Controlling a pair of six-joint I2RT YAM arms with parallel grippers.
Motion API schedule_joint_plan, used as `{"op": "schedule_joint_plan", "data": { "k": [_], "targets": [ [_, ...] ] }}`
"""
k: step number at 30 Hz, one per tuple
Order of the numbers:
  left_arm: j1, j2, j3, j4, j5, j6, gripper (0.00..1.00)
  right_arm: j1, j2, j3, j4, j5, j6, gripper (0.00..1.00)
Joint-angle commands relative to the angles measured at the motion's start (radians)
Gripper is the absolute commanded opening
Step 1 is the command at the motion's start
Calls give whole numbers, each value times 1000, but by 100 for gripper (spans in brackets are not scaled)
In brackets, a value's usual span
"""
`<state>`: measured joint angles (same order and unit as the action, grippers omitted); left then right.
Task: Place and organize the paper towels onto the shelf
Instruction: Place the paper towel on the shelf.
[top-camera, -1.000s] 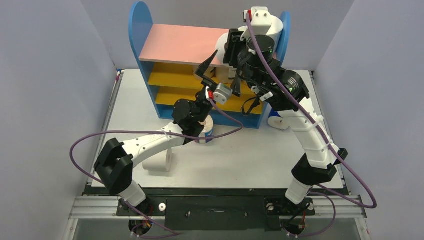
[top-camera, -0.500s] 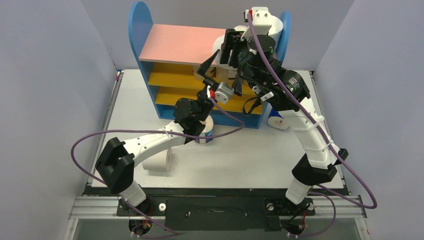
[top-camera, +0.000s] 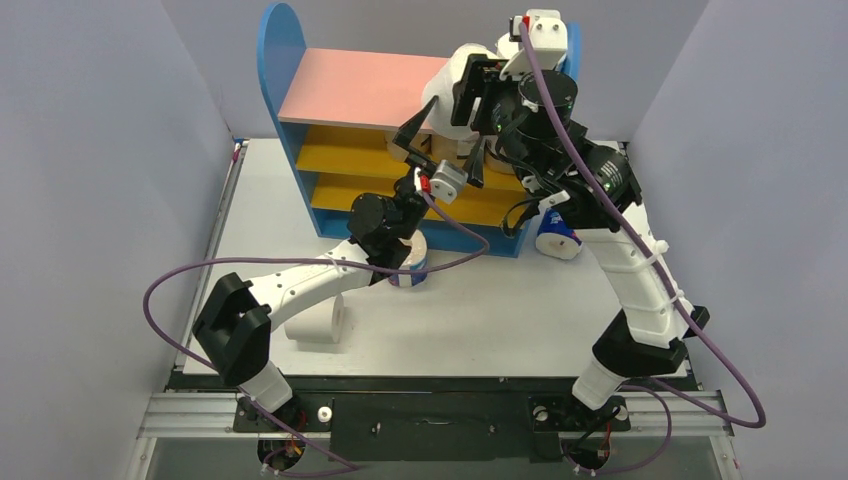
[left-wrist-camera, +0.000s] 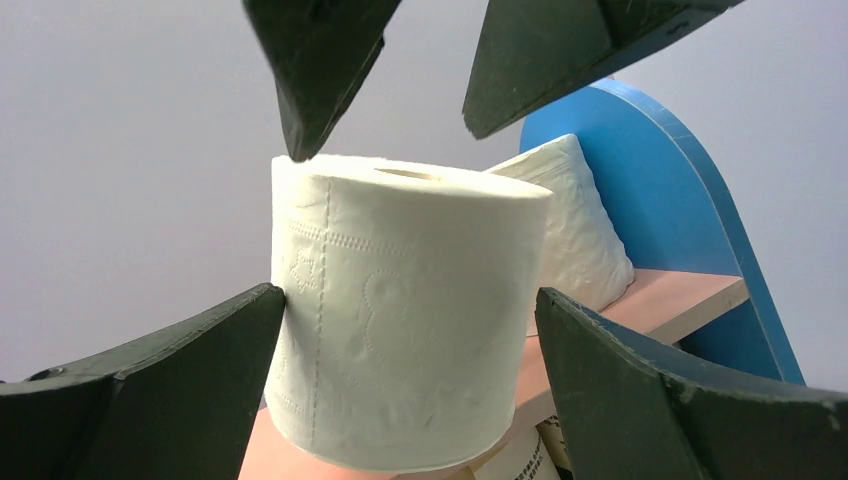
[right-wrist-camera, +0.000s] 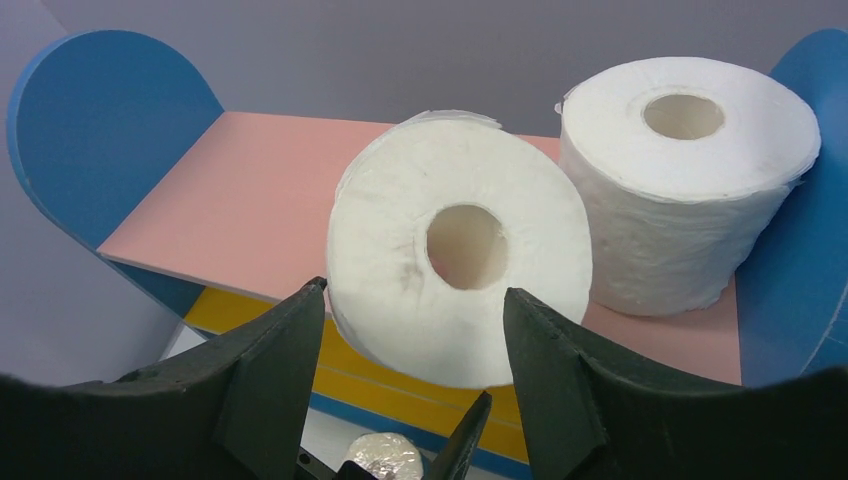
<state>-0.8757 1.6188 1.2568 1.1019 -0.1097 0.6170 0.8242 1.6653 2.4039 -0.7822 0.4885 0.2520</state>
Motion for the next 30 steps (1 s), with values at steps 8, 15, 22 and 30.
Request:
{"op": "schedule_joint_plan", "data": {
  "k": [8, 15, 22, 30],
  "targets": [
    [14, 14, 59, -4, -10, -19, 96, 2, -92, -25, 23, -10, 14, 62],
    [20, 15, 53, -3, -11, -26, 96, 6, -144, -95, 46, -14, 24, 62],
    [21, -28, 28, -5, -18, -41, 96, 22, -236, -257, 88, -1, 35, 62],
    [18, -193, -70, -65, -54, -98, 96, 29, -487, -554, 159, -8, 66, 63]
  ]
}}
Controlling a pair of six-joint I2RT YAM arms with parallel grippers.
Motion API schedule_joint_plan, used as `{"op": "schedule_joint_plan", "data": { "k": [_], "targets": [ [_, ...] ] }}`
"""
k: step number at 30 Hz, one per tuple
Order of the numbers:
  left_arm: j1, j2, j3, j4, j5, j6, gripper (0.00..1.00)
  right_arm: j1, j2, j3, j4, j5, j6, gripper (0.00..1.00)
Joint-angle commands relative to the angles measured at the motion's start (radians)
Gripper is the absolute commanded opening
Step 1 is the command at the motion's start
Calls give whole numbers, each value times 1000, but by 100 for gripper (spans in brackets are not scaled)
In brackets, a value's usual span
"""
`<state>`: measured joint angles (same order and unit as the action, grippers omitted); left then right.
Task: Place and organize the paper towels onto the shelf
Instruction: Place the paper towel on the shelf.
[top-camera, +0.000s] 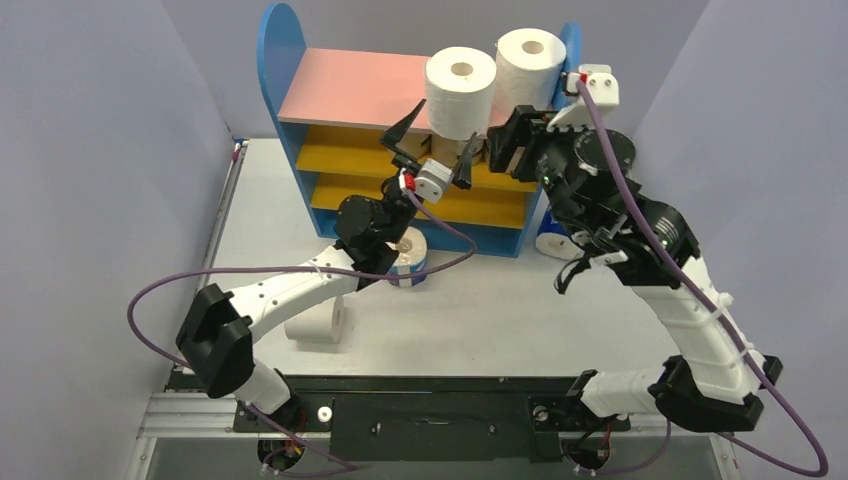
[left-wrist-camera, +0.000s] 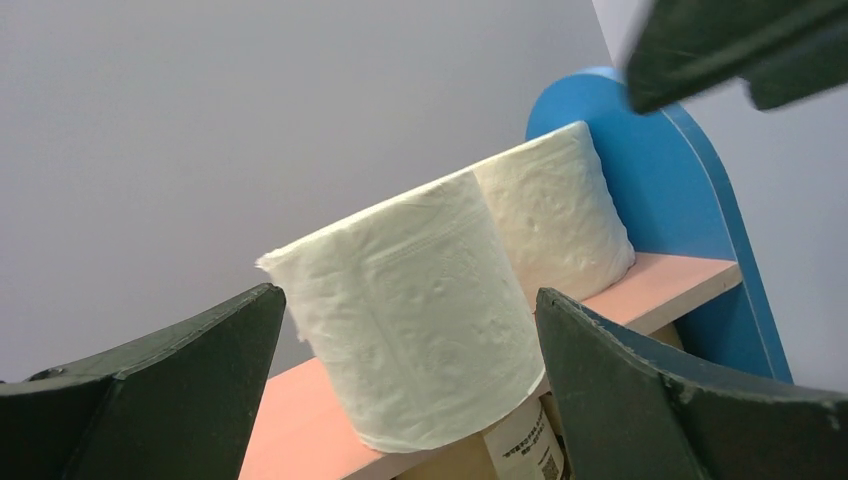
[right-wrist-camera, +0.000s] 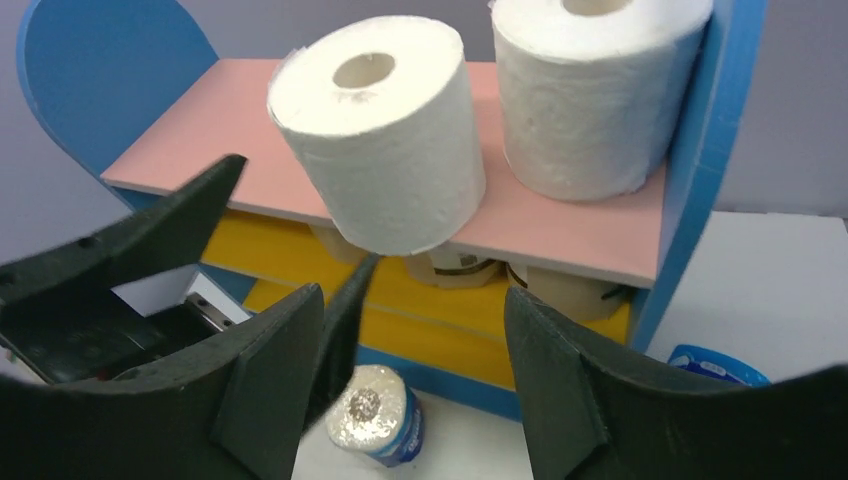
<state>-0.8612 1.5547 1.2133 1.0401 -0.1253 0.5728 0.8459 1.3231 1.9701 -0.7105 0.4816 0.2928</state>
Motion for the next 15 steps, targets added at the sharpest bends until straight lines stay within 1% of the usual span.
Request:
{"op": "schedule_joint_plan", "data": {
  "k": [1, 2, 3, 4, 5, 6, 7, 8, 9, 10, 11, 12, 13, 14, 15],
  "targets": [
    [3, -169, -36, -13, -44, -78, 96, 8, -174, -159, 119, -17, 32, 62],
    [4, -187, -54, -41, -55, -92, 96, 8, -241, -248, 139, -25, 33, 62],
    [4, -228, -61, -63, -59, -117, 96, 9, -272, -294, 185, -45, 37, 62],
    [4, -248, -68, -120, -63, -133, 96, 9, -340, -398, 239, -62, 36, 62],
    [5, -283, -65, -162, -64, -169, 96, 10, -374, -502, 263, -102, 33, 62],
    [7, -297, -44, -269, -61, -189, 96, 12, -432, -547, 307, -118, 30, 62],
    [11, -322, -28, -329, -59, -238, 96, 13, -458, -640, 325, -142, 31, 61],
    [19, -328, 10, -442, -54, -291, 96, 17, -502, -685, 352, -155, 30, 61],
    [26, -335, 30, -542, -31, -318, 96, 19, -519, -761, 362, -158, 33, 61],
    [45, -334, 72, -589, -7, -376, 96, 22, -548, -799, 376, -157, 47, 60],
    [56, -328, 117, -673, 26, -404, 96, 22, -562, -871, 383, -169, 55, 60],
    [80, -324, 139, -712, 48, -461, 96, 27, -591, -907, 409, -178, 69, 59],
    [91, -314, 181, -777, 88, -490, 96, 30, -623, -985, 425, -194, 77, 59],
    [113, -308, 197, -802, 107, -541, 96, 38, -637, -1024, 462, -201, 89, 58],
    [135, -300, 223, -842, 152, -572, 96, 48, -667, -1097, 481, -202, 96, 58]
  ]
}}
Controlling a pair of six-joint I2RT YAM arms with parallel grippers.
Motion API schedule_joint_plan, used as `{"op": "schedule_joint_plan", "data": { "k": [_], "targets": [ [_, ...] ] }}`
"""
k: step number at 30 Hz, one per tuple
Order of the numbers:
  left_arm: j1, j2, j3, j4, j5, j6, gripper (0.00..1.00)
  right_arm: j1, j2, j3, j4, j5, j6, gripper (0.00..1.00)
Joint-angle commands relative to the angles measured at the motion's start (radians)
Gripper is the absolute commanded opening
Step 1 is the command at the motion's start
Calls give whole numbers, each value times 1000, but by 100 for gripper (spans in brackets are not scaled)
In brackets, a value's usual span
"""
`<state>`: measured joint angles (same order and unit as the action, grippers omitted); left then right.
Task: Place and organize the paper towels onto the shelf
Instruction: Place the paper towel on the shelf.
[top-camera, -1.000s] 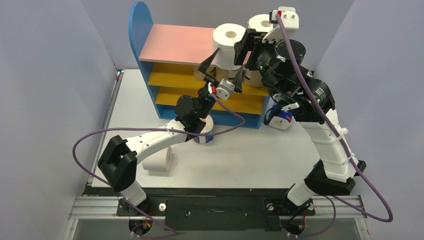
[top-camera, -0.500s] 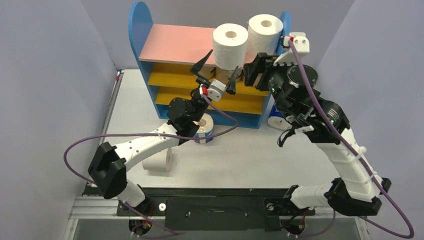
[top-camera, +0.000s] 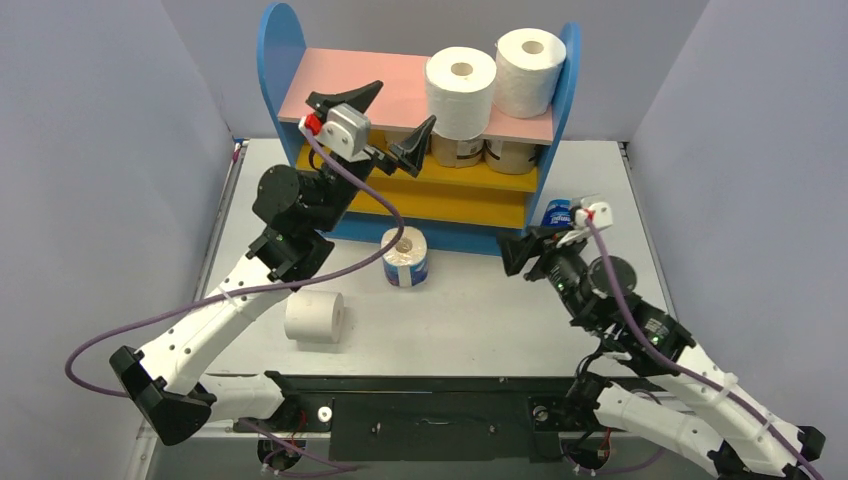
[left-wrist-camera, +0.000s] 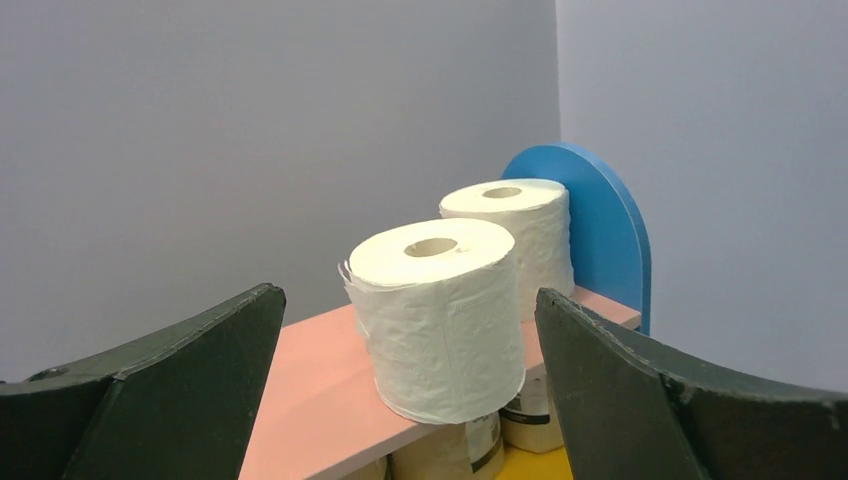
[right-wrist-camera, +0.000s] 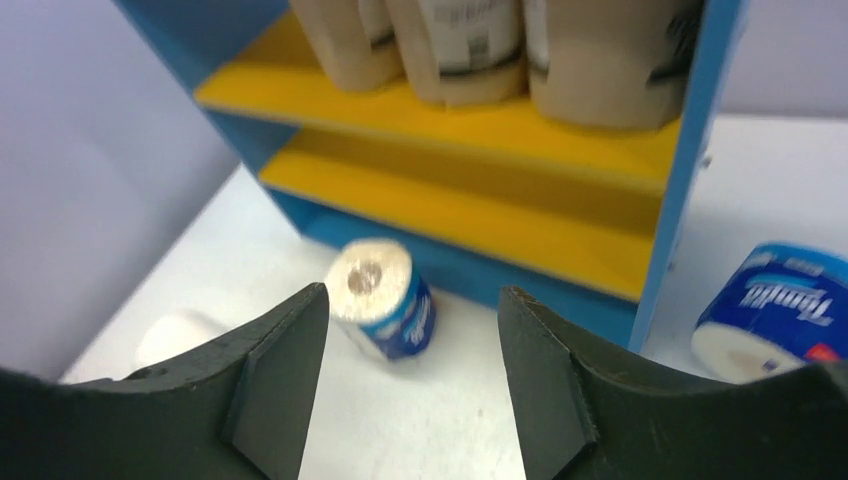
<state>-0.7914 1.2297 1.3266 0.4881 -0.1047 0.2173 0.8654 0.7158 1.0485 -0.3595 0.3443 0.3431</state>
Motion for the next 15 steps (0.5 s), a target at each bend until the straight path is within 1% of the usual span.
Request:
{"op": "schedule_joint_plan", "data": {
  "k": [1, 6, 7, 9, 12, 15],
  "targets": [
    [76, 30, 119, -303, 149, -266, 96, 33, -71, -206, 160, -63, 54, 58],
    [148, 63, 159, -335, 220, -427, 96, 116, -120, -409, 232, 45, 54, 58],
    [158, 71, 168, -342, 232, -476, 96, 128, -121, -427, 250, 76, 51, 58],
    [178, 102, 194, -375, 250, -525, 96, 159, -115, -476, 272, 106, 44, 58],
    [184, 113, 199, -423, 220, -568, 96, 176, -100, -535, 297, 106, 62, 58],
    [184, 104, 145, -387, 185, -588, 96, 178, -76, -559, 302, 66, 90, 58]
  ]
}}
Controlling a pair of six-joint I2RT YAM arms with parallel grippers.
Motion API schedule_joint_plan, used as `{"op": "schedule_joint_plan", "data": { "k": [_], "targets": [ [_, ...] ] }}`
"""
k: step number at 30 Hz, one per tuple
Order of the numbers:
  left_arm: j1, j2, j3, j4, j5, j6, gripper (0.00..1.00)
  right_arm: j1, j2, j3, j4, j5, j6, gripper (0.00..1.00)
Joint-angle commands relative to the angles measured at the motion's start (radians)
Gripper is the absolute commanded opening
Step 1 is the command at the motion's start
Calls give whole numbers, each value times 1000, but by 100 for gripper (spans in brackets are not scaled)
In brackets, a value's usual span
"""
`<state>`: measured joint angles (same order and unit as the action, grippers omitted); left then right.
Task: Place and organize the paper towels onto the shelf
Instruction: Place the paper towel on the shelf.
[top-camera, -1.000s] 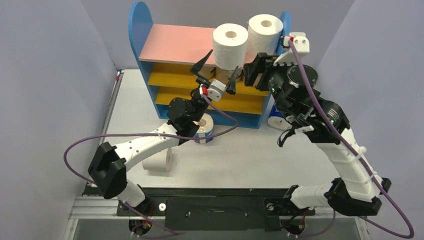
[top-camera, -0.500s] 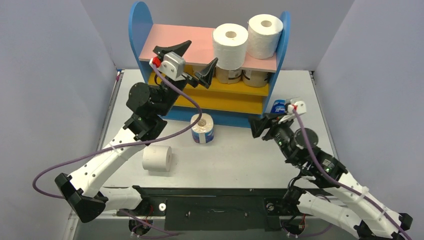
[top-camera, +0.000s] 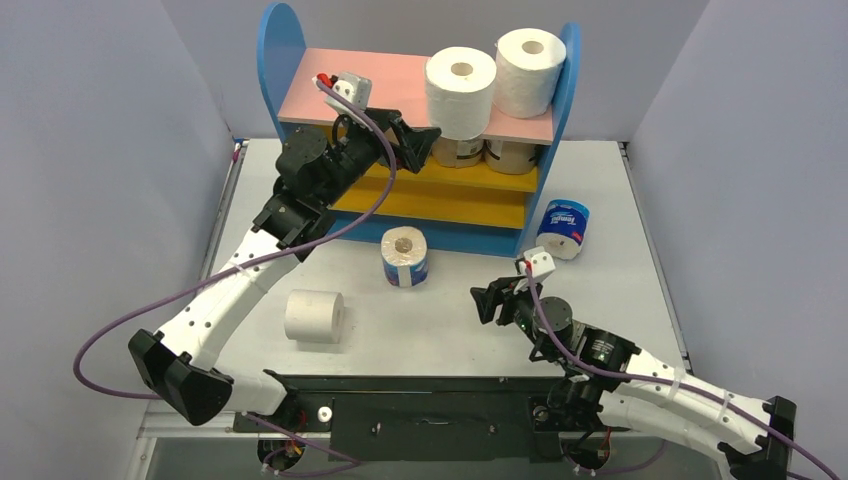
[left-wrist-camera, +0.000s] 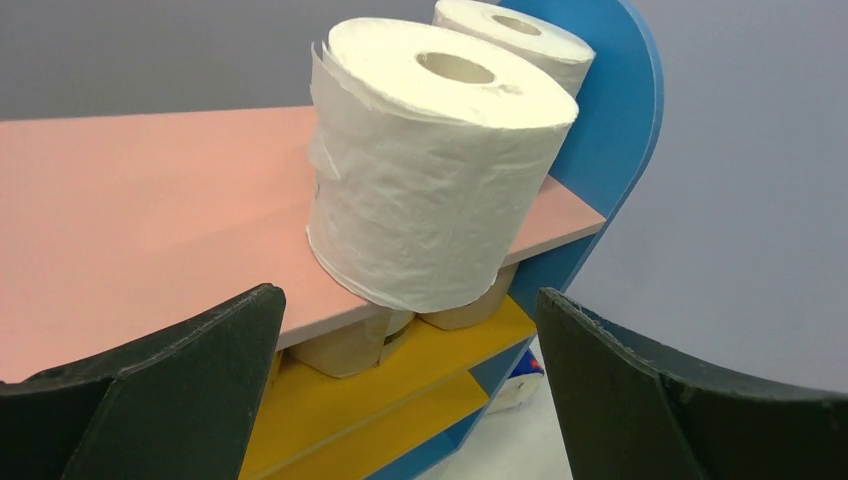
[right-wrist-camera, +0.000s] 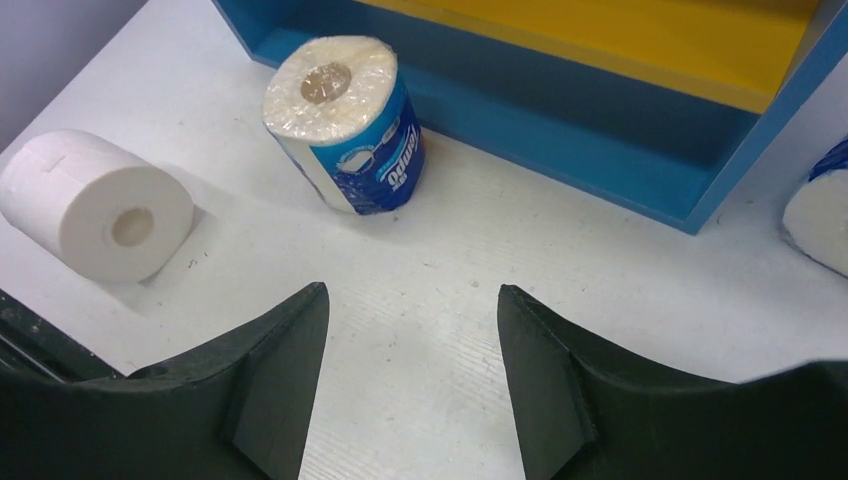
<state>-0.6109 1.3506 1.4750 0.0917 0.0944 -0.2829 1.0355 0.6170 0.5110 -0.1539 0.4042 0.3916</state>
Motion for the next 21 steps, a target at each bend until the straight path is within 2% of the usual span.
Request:
{"op": "schedule_joint_plan", "data": {
  "k": [1, 5, 9, 21],
  "targets": [
    [3, -18, -13, 19, -26, -76, 96, 8, 35, -25, 99, -5, 56, 58],
    [-19, -6, -22, 48, -176, 19, 96, 14, 61, -33, 101, -29, 67, 58],
    [-40, 60, 68, 3, -271, 67, 96, 15, 72, -16, 62, -30, 73, 58],
    [-39, 151, 168, -10, -208, 119, 96, 16, 41, -47, 39, -30, 112, 58]
  ]
}}
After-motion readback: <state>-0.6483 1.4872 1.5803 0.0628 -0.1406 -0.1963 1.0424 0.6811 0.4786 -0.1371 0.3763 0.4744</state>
